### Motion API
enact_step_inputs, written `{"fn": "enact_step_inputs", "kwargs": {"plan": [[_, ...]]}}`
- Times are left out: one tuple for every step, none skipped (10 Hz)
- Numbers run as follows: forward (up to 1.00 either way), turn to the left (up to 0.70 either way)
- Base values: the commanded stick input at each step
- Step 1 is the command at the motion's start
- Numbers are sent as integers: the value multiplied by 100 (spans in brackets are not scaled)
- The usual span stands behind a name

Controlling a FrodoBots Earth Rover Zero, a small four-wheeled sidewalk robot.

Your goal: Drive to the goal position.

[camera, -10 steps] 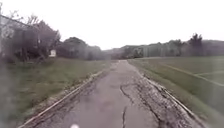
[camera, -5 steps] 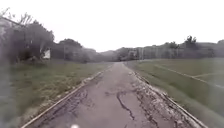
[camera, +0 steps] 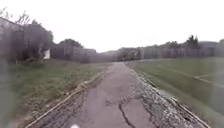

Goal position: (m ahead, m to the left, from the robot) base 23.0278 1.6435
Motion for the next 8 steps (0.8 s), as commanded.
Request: {"fn": "enact_step_inputs", "kwargs": {"plan": [[68,0],[68,0],[68,0],[68,0],[68,-2],[68,0],[68,0],[68,0]]}}
